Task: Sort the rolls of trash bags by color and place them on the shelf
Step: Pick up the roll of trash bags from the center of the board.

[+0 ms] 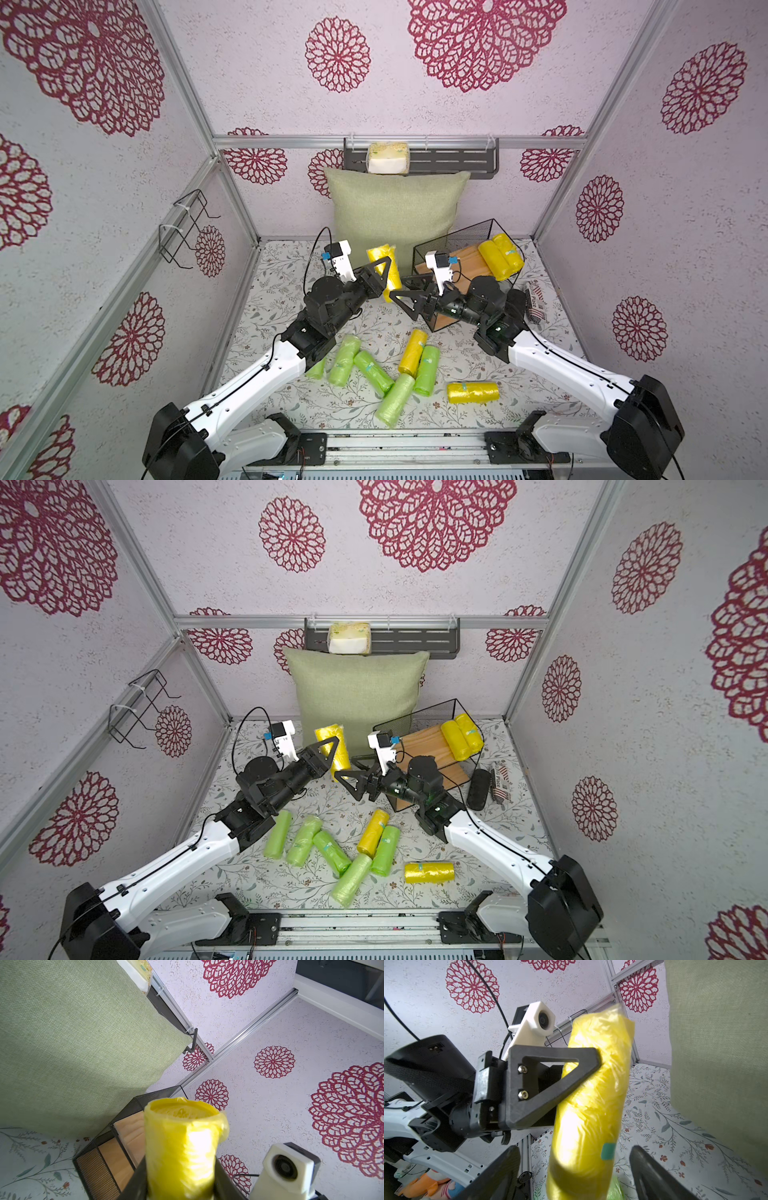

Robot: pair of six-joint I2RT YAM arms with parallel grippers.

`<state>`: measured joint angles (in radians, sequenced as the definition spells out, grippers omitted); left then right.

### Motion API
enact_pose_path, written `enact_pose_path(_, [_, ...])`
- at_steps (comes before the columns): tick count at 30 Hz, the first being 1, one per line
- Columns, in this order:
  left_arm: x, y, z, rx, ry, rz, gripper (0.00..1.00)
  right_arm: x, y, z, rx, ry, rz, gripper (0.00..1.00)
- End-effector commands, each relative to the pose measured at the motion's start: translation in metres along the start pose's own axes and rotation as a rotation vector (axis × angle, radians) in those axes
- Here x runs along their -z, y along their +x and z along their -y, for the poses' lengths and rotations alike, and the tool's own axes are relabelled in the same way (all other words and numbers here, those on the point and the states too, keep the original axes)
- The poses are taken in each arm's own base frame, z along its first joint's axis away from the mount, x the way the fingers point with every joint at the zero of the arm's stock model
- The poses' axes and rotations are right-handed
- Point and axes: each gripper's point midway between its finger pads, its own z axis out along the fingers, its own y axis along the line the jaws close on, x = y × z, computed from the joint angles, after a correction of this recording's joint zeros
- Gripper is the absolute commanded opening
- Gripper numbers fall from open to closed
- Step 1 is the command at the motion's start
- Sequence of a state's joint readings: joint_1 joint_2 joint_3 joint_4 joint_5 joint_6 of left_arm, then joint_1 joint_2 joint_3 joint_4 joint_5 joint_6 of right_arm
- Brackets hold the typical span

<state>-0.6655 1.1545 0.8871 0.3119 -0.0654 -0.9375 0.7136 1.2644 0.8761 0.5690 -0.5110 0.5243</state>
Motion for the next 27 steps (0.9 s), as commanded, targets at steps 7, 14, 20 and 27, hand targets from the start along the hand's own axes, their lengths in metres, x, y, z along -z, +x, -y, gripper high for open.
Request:
enact_pose_path(7, [0.008,-0.017,0.035,0.045,0.144,0.059,0.35,-0.008,-0.017,-0.022,-0.013,-0.124,0.069,0.70])
enact_pose_path(14, [0.010,-0.017,0.035,0.036,0.147,0.062,0.41,-0.007,-0.019,-0.017,0.017,-0.100,0.064,0.40])
enact_pose_path(20, [0.015,-0.019,0.030,-0.050,0.101,0.063,0.77,0.015,-0.030,0.000,0.087,0.023,0.053,0.35])
enact_pose_path(27, [0.023,-0.012,0.011,-0.269,-0.033,-0.020,0.90,0.085,-0.054,0.060,0.169,0.351,0.002,0.35])
